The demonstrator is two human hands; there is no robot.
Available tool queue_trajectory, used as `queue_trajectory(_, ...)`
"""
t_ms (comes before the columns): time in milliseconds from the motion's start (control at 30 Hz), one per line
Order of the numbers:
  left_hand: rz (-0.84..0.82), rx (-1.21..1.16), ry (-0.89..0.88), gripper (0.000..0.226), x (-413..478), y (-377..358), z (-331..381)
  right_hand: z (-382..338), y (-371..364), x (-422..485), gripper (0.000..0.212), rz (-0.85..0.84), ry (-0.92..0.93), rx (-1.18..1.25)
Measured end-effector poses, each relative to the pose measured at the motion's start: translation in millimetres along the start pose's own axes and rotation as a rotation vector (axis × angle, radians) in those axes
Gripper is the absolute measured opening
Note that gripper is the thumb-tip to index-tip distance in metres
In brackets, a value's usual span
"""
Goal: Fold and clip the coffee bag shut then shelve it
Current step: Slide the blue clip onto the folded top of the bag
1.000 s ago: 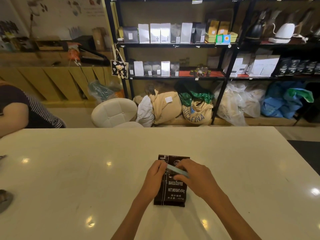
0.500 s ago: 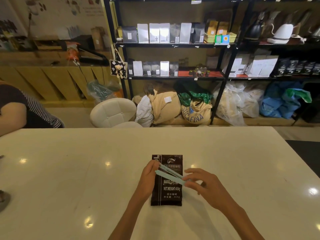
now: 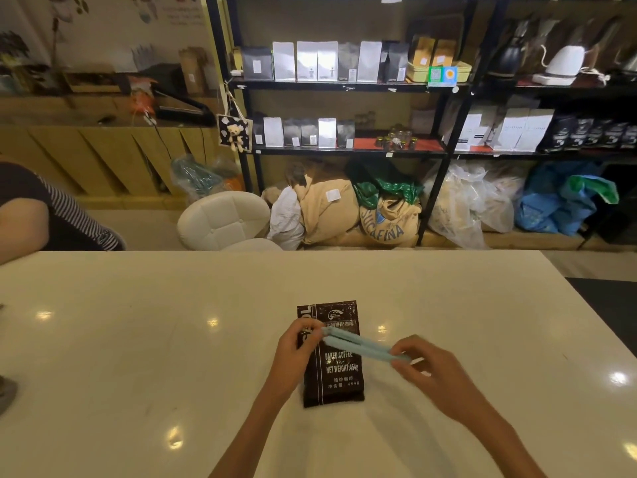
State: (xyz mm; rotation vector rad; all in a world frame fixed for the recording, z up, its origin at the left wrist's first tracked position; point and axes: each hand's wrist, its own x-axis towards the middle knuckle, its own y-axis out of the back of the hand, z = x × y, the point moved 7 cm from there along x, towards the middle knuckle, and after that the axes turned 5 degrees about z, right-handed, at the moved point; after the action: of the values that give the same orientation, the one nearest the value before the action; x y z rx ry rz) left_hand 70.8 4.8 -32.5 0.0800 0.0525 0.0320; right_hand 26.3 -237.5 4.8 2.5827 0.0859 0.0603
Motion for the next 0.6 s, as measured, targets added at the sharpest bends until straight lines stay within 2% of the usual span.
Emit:
queue_trajectory(67, 0.001, -0.001, -0.003, 0.014, 1, 3, -4, 16, 40, 6, 0.02, 0.121, -0.03, -0.007)
queue_trajectory(133, 0.027, -0.016, -0.014, 0.021, 2, 5, -6, 35, 67, 16, 0.017, 0.17, -0.083, -0.021)
queue_trajectory(233, 0.024, -0.096, 0.019, 0.039, 1, 1, -7, 47, 68, 39, 0.014, 0.099, -0.114, -0.004)
queue_trajectory(333, 0.001, -0.236, 0.124, 0.07, -2, -6, -7, 33, 43, 60, 0.007, 0.003, -0.087, 0.072)
queue_trajectory(400, -0.005, -0.264, 0.146, 0.083, -2, -8, -7, 19, 25, 71, 0.007, -0.059, -0.052, 0.08)
queue_trajectory(600, 0.034, -0.336, 0.201, 0.091, -3, -11, -8, 11, -10, 86, 0.008, -0.161, -0.037, 0.117)
